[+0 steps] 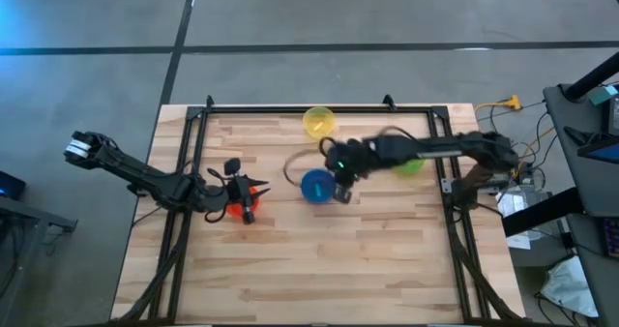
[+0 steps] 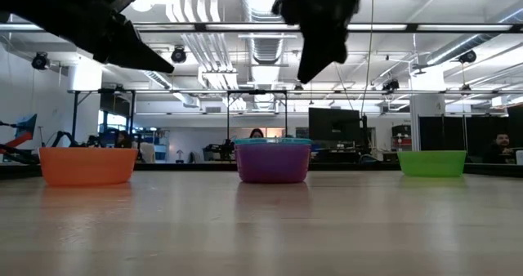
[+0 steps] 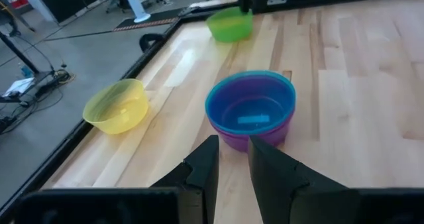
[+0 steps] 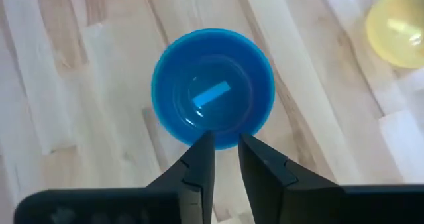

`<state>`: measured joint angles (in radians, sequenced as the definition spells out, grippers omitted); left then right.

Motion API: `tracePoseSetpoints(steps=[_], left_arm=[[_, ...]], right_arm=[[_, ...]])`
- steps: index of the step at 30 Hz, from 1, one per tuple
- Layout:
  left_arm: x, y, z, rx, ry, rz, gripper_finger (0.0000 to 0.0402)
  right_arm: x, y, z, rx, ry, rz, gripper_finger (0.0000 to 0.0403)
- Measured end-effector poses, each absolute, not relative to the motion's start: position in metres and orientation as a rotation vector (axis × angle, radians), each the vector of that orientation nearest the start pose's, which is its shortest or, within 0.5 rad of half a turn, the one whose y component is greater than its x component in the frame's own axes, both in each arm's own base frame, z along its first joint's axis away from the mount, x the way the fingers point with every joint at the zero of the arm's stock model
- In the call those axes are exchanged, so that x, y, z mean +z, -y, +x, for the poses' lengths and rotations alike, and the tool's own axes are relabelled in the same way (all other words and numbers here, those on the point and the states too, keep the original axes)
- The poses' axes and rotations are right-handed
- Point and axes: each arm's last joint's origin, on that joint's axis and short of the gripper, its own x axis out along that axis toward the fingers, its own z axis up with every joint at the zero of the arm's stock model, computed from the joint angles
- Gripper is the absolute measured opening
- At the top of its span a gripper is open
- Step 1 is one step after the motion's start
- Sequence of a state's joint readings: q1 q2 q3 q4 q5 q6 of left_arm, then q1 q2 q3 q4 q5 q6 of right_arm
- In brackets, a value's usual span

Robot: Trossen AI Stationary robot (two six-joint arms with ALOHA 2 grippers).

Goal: Nest bowls inside each other
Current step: Stack the orange bowl on top of the blue bowl

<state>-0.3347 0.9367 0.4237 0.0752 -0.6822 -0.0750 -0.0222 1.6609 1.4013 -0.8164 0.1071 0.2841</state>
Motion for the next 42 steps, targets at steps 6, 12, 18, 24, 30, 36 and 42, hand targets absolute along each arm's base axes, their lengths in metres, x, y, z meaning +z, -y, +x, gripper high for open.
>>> tracePoseSetpoints(steps=[6,12,18,24,30,36,42], left_arm=[[0.206,0.046,0.185,0.323,-0.393,0.143,0.0067],[0.207,0.047,0.189,0.322,-0.351,0.123,0.0067],[0.21,0.05,0.196,0.306,-0.291,0.09,0.0067],[0.218,0.052,0.196,0.233,-0.346,0.075,0.0067],[0.233,0.048,0.184,0.301,-0.589,0.065,0.0067],[0.26,0.042,0.17,0.398,-0.798,0.052,0.0067],[0.292,0.029,0.169,0.37,-0.954,0.008,0.0067]], right_arm=[[0.263,-0.049,0.307,-0.248,-0.735,0.155,0.0063],[0.25,-0.086,0.28,-0.116,-0.417,0.192,0.0063],[0.247,-0.098,0.262,-0.105,-0.287,0.138,0.0065],[0.251,-0.109,0.246,-0.038,-0.274,0.095,0.0064],[0.259,-0.114,0.237,0.008,-0.249,0.004,0.0064],[0.255,-0.112,0.234,0.01,-0.289,-0.057,0.0062],[0.254,-0.112,0.234,0.015,-0.299,-0.106,0.0063]])
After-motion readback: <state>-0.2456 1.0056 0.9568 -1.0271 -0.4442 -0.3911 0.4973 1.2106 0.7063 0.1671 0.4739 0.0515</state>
